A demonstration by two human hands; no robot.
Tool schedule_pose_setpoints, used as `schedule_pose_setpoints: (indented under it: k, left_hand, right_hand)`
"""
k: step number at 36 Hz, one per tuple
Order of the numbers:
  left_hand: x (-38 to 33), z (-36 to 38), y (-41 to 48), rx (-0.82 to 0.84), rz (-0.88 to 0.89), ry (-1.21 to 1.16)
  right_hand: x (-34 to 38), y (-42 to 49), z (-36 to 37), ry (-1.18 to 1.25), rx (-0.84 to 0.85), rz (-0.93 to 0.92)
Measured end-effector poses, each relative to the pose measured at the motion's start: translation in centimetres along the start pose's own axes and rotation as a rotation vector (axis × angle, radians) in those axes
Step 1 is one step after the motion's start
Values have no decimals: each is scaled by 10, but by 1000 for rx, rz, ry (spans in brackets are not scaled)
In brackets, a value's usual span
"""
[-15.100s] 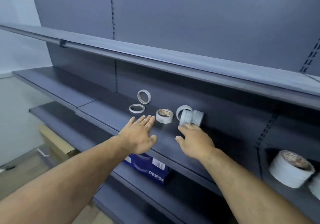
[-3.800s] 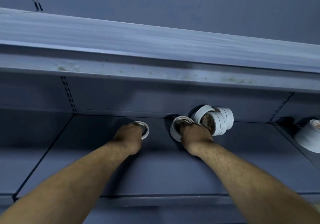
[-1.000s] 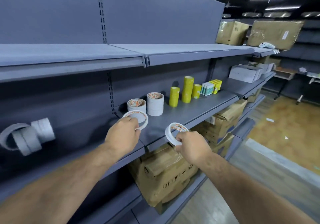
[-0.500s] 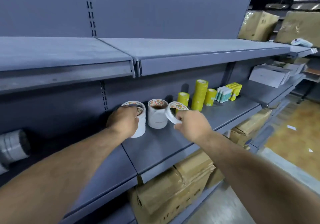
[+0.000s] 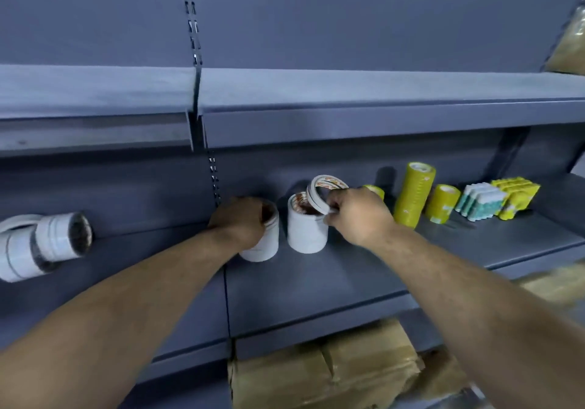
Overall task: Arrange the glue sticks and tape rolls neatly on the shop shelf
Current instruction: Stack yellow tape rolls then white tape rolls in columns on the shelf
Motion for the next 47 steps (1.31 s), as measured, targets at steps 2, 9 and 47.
schedule_pose_setpoints:
  k: [2, 9, 47]
  left_hand:
    - [-2, -1, 0, 25, -4, -2]
    - [-9, -3, 2, 23, -9, -41]
    - [-17, -15, -6, 47, 48, 19]
  right_hand:
    - [-3, 4, 0, 10, 10, -8]
    - [-8, 16, -3, 55, 62, -7]
    - [25, 60, 24, -127, 274, 15]
Point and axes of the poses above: each hand's wrist, its own y-axis towards the middle knuckle, its own z-axis out of the palm, x = y × z, the point moved 1 cm from there along y, towards the middle knuckle, and after that the axes turned 9 degrees about y, right-handed, at the moved point
